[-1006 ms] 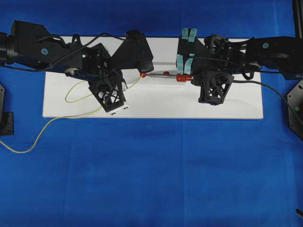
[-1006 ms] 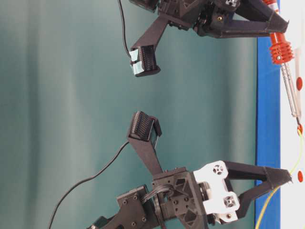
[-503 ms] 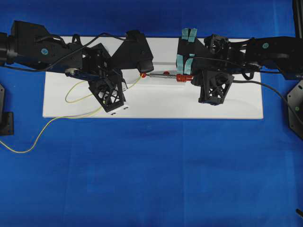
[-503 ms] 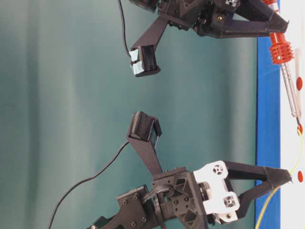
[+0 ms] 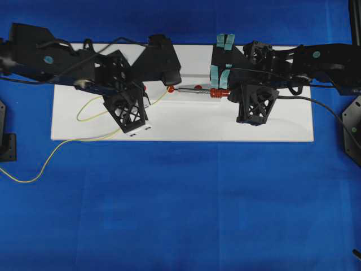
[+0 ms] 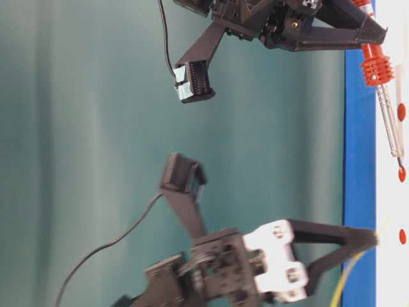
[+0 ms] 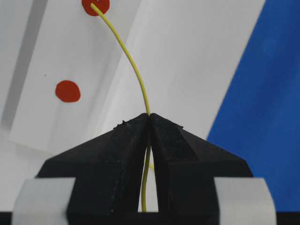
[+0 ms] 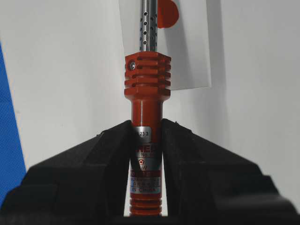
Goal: Touch the tip of the soldering iron to the tip of the solder at the mark.
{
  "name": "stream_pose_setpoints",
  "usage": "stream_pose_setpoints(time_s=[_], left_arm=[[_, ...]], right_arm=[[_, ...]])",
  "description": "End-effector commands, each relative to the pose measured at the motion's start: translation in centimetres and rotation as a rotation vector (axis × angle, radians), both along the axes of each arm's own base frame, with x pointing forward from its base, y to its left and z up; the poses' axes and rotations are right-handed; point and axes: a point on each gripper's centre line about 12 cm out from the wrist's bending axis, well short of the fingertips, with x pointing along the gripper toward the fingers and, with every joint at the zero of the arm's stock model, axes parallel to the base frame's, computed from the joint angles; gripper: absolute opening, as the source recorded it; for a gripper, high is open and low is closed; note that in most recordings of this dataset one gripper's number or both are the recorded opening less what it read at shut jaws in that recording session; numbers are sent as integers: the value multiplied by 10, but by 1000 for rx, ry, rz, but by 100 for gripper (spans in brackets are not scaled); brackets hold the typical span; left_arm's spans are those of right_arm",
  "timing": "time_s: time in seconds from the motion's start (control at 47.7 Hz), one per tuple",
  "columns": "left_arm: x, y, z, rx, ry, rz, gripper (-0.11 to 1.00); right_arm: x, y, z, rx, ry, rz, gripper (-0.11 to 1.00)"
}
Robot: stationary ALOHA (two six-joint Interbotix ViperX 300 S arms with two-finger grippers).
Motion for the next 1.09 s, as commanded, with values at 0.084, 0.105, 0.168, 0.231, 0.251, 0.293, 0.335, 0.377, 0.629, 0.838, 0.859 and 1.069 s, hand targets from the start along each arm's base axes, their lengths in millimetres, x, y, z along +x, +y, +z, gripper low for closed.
stream_pose_setpoints(time_s=[0.084, 0.105, 0.168, 0.231, 0.251, 0.293, 0.335, 0.377, 0.629, 0.838, 0.859, 1.069], left_arm=[[-15, -2, 28, 7, -52, -2, 3], [-17, -3, 28, 7, -52, -4, 3], [-23, -3, 31, 7, -58, -2, 3], [-28, -4, 32, 4, -61, 1, 3], [-29, -5, 32, 2, -61, 4, 3], [-32, -5, 32, 1, -62, 7, 3], [-33, -5, 32, 0, -65, 8, 3], [-34, -5, 30, -1, -65, 9, 3], [-33, -5, 31, 4, -71, 3, 3], [-33, -5, 31, 3, -69, 4, 3], [-34, -5, 31, 3, -69, 4, 3], [-33, -6, 31, 1, -71, 6, 3]], right_arm=[[6, -1, 11, -9, -39, 2, 6], [6, -1, 11, -10, -40, 2, 6], [6, -1, 11, -10, -40, 2, 6], [6, -1, 11, -10, -40, 2, 6], [6, -1, 11, -10, -40, 2, 6], [6, -1, 11, -10, -40, 2, 6], [6, -1, 11, -10, -40, 2, 6], [7, -1, 12, -10, -42, 2, 6], [2, -1, 18, -21, -55, 7, 6], [-20, 1, 37, -38, -92, 6, 6], [-25, 1, 39, -38, -95, 2, 6], [-57, 6, 46, -30, -95, -22, 6]])
